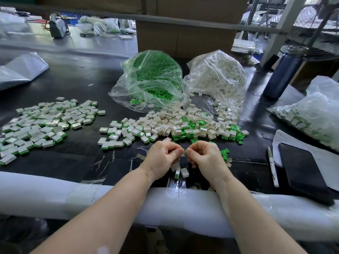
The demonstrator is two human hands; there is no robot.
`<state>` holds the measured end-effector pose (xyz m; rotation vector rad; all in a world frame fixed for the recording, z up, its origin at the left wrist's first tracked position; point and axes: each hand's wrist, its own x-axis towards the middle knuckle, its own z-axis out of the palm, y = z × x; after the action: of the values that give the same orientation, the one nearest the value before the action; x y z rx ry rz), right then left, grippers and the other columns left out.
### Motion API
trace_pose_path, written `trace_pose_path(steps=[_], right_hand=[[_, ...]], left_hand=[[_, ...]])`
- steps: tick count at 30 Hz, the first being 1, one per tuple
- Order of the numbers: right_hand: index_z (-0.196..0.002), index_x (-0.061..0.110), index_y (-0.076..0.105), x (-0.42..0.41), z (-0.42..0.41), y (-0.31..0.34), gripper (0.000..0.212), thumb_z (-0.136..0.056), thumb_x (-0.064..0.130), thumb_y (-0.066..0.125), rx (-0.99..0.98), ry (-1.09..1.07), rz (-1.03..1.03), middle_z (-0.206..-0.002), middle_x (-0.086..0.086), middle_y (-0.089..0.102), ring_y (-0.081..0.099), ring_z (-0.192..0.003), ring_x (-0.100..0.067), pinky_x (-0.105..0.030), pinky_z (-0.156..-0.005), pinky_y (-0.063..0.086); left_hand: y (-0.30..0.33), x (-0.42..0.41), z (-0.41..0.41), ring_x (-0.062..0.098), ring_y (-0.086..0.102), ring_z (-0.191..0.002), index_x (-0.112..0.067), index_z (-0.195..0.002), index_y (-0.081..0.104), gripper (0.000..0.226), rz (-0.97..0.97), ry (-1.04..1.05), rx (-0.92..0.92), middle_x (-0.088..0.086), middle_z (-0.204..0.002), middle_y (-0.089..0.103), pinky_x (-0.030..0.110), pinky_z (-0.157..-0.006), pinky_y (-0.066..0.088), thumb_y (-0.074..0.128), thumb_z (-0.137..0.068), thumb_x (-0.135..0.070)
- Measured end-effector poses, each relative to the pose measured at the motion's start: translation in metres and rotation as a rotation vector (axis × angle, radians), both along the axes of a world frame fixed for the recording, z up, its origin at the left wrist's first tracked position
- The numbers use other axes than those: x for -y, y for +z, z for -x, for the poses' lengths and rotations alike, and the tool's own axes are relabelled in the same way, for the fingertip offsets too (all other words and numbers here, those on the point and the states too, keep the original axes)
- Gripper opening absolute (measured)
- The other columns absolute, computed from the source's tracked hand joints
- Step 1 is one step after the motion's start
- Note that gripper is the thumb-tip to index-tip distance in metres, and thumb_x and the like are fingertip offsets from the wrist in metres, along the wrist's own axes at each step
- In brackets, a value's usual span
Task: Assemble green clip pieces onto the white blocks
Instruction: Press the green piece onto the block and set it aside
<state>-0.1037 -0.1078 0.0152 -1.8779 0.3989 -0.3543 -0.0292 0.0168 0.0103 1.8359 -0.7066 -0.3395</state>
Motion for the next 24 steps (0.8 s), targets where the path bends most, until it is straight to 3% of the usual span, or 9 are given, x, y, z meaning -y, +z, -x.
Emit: trace_pose_path(steps=[3, 7, 11, 15, 20, 24], right_hand=[[-0.076, 0.008, 0.063, -0.0021, -0.0005, 0.0005, 0.012, -0.088, 0.004, 0.060, 0.071, -0.025, -0.120, -0.064, -0.003, 0.059, 0.054, -0.056, -0.008, -0.020, -0.053, 0.049], [-0.087, 0.009, 0.061, -0.0010, -0.0012, 0.0008, 0.011, -0.087, -0.001, 0.059, 0.134, -0.046, -0.221, -0.062, -0.003, 0.059, 0.055, -0.052, -0.005, -0.019, -0.052, 0.050], [-0.081, 0.010, 0.066, -0.0005, -0.0010, 0.0011, 0.012, -0.085, -0.001, 0.062, 0.138, -0.074, -0.217, -0.065, -0.003, 0.066, 0.060, -0.053, -0.004, -0.017, -0.051, 0.050], [-0.079, 0.012, 0.069, 0.0000, 0.0008, 0.0022, 0.012, -0.085, 0.003, 0.063, 0.135, -0.048, -0.242, -0.068, -0.006, 0.068, 0.060, -0.055, -0.006, -0.019, -0.052, 0.051], [-0.075, 0.008, 0.066, -0.0023, -0.0008, 0.0005, 0.014, -0.088, 0.006, 0.061, 0.079, -0.069, -0.178, -0.066, -0.008, 0.063, 0.056, -0.052, -0.004, -0.019, -0.050, 0.051], [-0.071, 0.011, 0.064, -0.0034, -0.0018, 0.0003, 0.018, -0.089, 0.006, 0.060, 0.040, -0.064, -0.102, -0.060, -0.003, 0.060, 0.054, -0.049, -0.004, -0.017, -0.049, 0.048]], left_hand=[[0.0005, 0.0011, -0.0002, -0.003, 0.052, -0.054, -0.009, -0.086, 0.068, 0.009, 0.062, 0.005, -0.026, -0.001, -0.072, 0.059, 0.011, -0.057, 0.043, 0.060, -0.089, -0.011], [0.0001, 0.0031, 0.0007, 0.003, 0.054, -0.057, -0.013, -0.094, 0.066, 0.008, 0.120, 0.018, -0.057, 0.004, -0.074, 0.061, 0.016, -0.060, 0.047, 0.063, -0.087, -0.012], [-0.0025, 0.0024, 0.0006, 0.012, 0.055, -0.067, -0.017, -0.089, 0.061, 0.019, 0.108, 0.001, -0.007, 0.007, -0.078, 0.059, 0.021, -0.067, 0.051, 0.072, -0.078, -0.007], [-0.0032, 0.0028, -0.0009, 0.013, 0.058, -0.065, -0.017, -0.083, 0.064, 0.007, 0.145, 0.019, -0.066, 0.003, -0.072, 0.062, 0.024, -0.066, 0.053, 0.062, -0.088, -0.011], [-0.0034, 0.0038, -0.0020, 0.001, 0.050, -0.051, -0.014, -0.082, 0.063, 0.012, 0.095, 0.001, -0.099, -0.003, -0.063, 0.056, 0.015, -0.055, 0.043, 0.056, -0.092, -0.013], [-0.0028, 0.0032, -0.0012, 0.005, 0.050, -0.055, -0.013, -0.082, 0.063, 0.011, 0.015, 0.009, -0.022, -0.003, -0.062, 0.055, 0.021, -0.060, 0.043, 0.057, -0.091, -0.014]])
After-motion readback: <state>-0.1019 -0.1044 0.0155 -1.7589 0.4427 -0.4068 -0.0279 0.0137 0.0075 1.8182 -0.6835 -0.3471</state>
